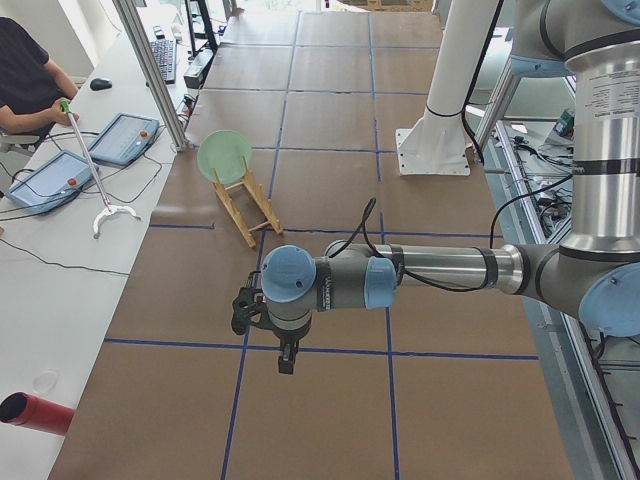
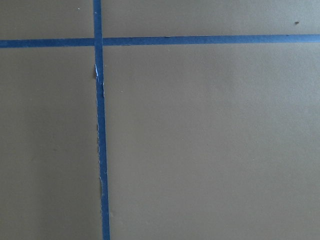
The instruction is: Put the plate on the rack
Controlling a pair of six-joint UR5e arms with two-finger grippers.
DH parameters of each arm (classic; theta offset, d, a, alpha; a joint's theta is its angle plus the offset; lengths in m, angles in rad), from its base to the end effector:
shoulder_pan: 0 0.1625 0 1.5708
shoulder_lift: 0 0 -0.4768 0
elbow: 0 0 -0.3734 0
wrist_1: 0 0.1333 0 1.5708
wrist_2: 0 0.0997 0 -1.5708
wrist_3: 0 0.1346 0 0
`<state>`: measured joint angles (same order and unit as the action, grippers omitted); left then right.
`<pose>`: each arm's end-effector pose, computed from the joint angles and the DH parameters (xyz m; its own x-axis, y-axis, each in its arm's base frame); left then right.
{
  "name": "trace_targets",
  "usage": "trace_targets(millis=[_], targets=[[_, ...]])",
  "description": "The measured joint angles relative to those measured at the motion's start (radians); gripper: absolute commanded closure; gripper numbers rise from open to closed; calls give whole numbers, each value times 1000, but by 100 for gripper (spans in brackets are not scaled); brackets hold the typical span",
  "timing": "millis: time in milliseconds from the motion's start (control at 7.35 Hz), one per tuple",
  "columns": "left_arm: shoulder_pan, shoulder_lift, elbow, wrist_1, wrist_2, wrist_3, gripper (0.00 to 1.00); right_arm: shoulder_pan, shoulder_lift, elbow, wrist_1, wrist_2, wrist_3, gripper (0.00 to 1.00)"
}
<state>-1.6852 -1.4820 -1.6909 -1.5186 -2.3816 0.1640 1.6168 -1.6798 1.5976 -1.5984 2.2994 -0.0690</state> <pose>-0.0844 -0.4218 0.7205 0.6922 0.0697 -0.7184 0.0011 0.9952 0.0977 0.0624 -0.4059 0.7779 0.7433 0.0385 0.6678 0.0056 0.9980 -0.0637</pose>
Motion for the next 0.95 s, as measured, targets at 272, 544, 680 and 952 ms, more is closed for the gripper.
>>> trace_targets(millis=[272,544,680,952], targets=[[2,-3,-2,4,1,0,0,0,0,0,0,0,0,0],[3,-1,-14,5,2,1,0,1,0,0,0,0,0,0],[4,2,-20,6,3,2,0,1,0,0,0,0,0,0],[4,4,-20,4,2,3,0,1,0,0,0,0,0,0]])
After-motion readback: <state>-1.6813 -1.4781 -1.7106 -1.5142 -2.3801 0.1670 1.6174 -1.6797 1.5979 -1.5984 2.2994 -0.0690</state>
